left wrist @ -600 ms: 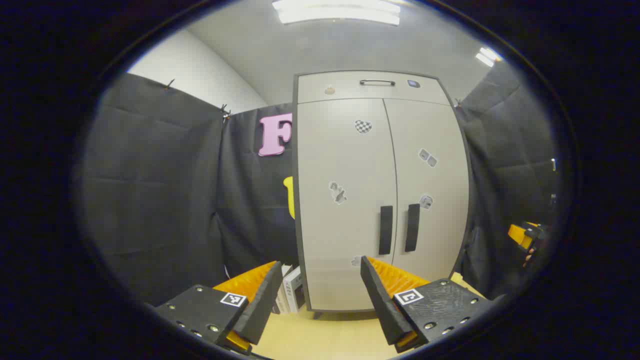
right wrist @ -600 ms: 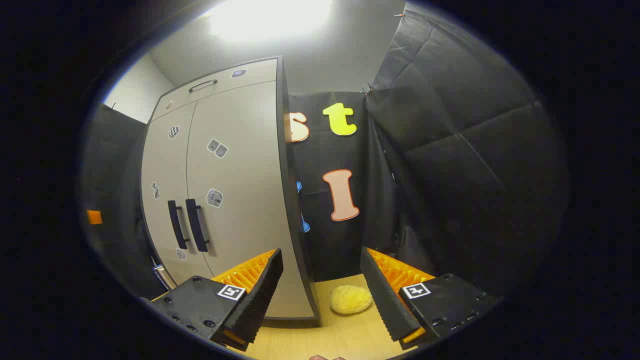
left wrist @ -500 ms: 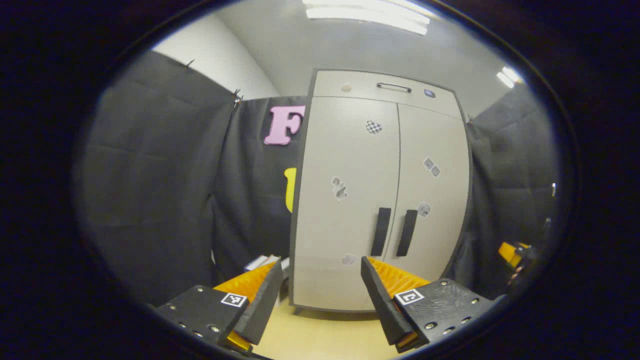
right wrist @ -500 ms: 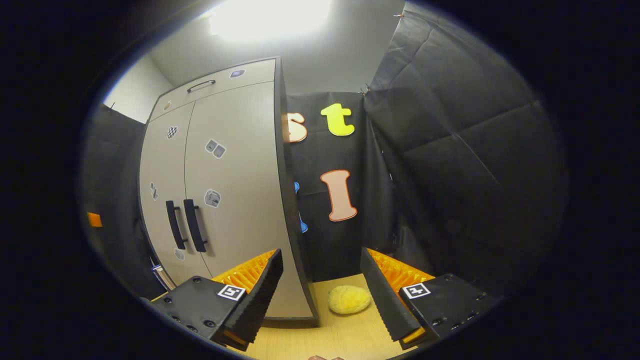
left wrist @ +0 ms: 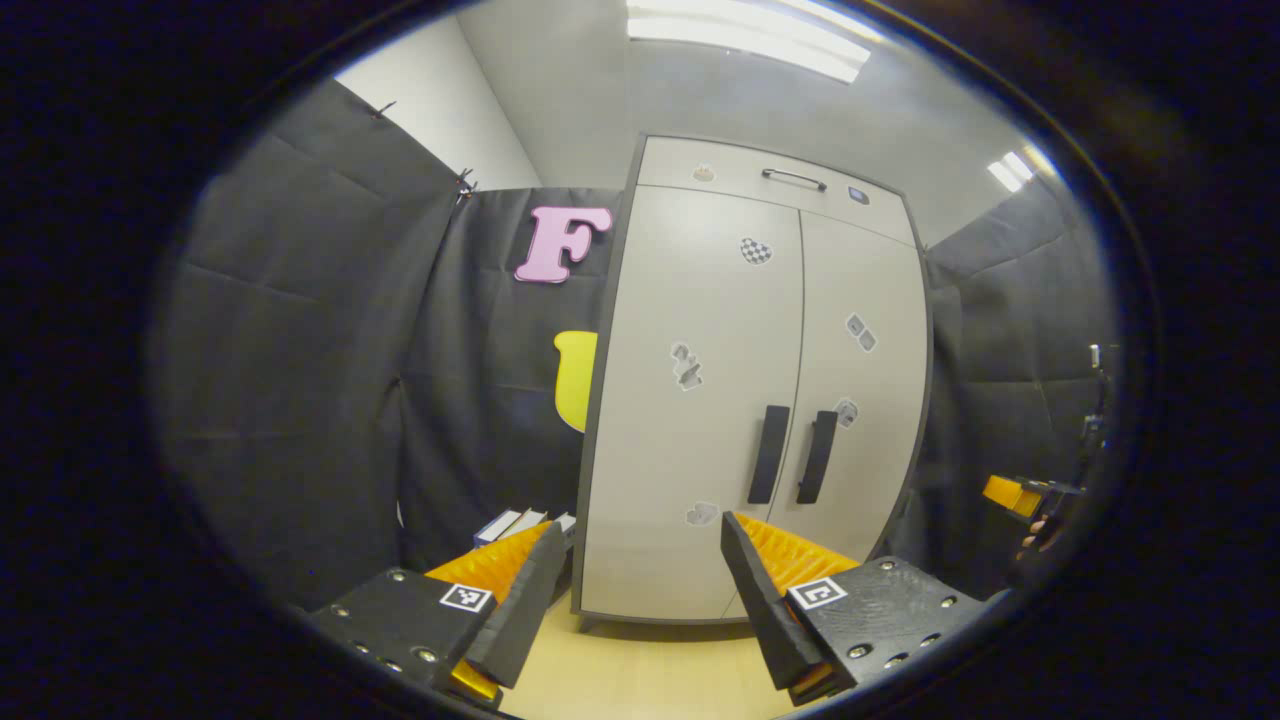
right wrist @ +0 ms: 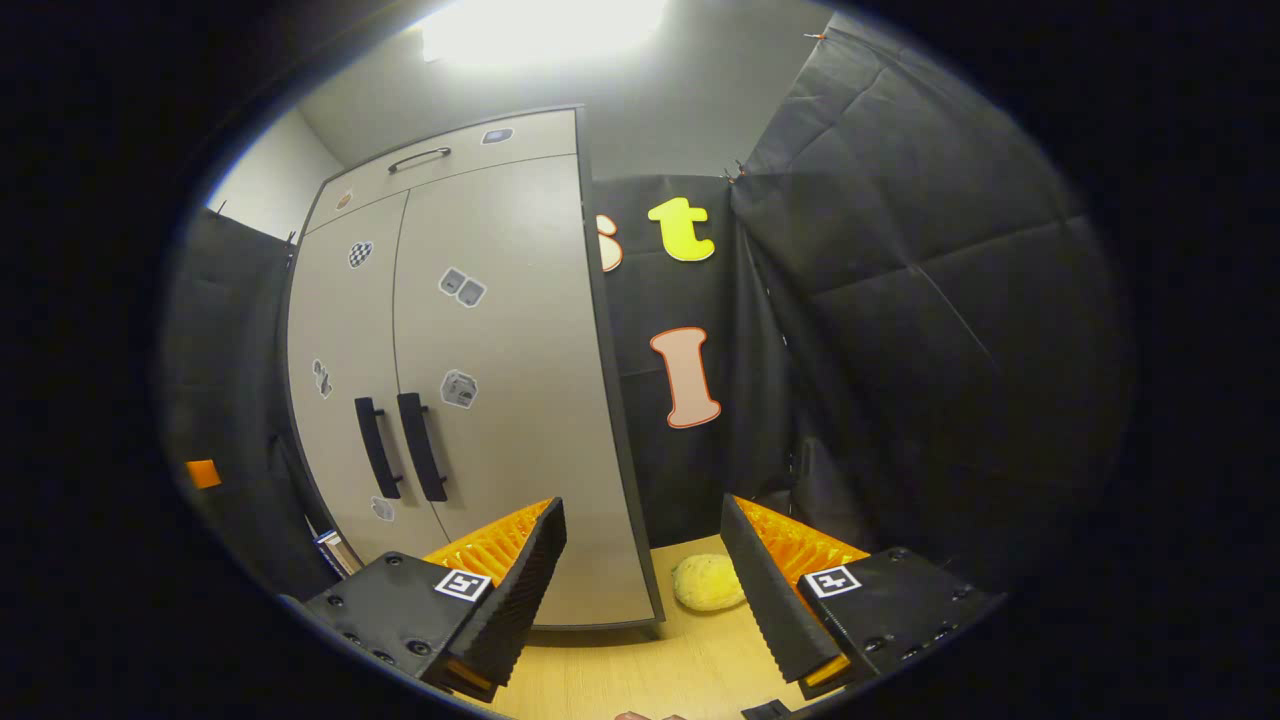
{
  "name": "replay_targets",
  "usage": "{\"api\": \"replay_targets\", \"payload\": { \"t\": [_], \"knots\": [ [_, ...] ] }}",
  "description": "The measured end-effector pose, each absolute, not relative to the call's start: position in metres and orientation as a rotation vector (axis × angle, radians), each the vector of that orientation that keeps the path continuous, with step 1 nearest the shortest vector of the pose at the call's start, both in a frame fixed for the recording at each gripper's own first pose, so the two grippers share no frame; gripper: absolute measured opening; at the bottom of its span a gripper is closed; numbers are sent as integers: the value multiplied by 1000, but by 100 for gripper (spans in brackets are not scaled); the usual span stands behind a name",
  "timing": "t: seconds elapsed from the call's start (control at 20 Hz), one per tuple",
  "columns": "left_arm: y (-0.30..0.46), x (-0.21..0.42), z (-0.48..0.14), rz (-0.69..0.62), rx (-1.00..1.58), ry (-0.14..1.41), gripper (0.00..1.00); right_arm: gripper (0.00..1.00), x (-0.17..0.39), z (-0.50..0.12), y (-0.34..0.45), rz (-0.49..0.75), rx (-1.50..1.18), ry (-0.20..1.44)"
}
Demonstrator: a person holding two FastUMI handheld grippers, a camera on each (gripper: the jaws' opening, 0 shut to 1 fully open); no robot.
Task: Open the right door of the double-door shoe cabinet with the right hand, and open the left door with the left hand.
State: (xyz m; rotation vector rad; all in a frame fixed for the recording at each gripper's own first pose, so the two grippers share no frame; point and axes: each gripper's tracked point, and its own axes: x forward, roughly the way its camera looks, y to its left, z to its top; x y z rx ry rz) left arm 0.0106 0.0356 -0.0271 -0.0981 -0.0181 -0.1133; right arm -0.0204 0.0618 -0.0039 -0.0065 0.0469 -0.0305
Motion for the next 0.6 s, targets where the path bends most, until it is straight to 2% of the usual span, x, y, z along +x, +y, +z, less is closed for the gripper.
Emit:
{"api": "replay_targets", "payload": {
  "t": [0.5,0.55,0.6],
  "knots": [
    [75,1,-50,-138,-50,-33,91,98,-15,10,148,76,3,72],
    [79,0,-53,-130,-51,-35,91,93,-14,16,157,90,15,71],
    [82,-2,-54,-122,-63,-44,91,98,-12,23,164,99,25,65]
  ]
}}
